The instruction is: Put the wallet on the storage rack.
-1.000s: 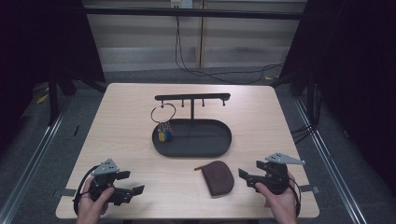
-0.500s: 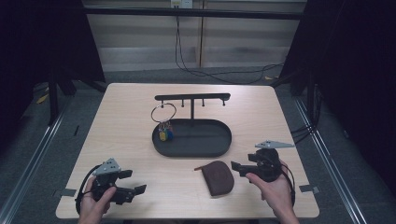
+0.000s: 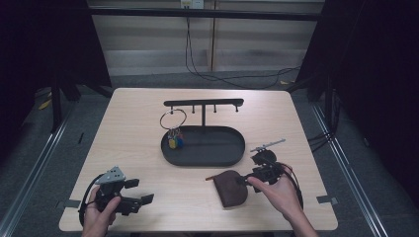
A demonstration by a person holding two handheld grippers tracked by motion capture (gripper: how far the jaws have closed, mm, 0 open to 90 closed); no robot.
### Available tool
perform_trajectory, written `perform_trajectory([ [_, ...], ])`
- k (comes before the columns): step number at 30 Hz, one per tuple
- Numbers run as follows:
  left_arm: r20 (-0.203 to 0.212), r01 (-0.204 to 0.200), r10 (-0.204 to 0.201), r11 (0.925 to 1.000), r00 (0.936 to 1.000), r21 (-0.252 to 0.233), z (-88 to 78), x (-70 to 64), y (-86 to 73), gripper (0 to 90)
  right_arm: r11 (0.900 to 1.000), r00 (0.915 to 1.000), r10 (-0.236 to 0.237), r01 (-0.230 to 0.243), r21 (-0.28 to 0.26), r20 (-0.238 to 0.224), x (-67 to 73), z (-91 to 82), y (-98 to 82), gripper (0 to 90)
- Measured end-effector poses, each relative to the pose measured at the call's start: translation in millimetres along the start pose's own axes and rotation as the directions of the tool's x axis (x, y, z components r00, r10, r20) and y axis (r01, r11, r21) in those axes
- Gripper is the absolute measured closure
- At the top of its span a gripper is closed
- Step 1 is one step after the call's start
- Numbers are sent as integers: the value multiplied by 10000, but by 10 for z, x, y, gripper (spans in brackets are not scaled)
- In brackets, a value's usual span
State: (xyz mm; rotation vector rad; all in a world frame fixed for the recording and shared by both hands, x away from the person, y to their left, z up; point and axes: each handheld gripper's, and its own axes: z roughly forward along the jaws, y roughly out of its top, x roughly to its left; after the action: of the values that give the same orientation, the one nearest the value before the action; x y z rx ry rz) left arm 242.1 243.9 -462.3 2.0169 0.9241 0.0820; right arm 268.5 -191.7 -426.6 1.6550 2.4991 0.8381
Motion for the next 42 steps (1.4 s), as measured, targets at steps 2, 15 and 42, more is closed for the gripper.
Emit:
perform_trajectory([
  [2, 17, 54, -54, 10000, 10000, 47, -4, 16, -2, 161, 9991, 10000, 45, -46, 431, 28, 28, 63, 32, 182],
  [15, 176, 132, -132, 9999, 9998, 54, -19, 37, -1, 162, 9745, 9995, 271, -306, 2224, 190, 58, 322, 185, 176],
  [42, 17, -222, 222, 9997, 9998, 132, -14, 12, 5, 162, 9352, 9962, 808, -649, 3480, -314, 66, 666, 222, 93],
])
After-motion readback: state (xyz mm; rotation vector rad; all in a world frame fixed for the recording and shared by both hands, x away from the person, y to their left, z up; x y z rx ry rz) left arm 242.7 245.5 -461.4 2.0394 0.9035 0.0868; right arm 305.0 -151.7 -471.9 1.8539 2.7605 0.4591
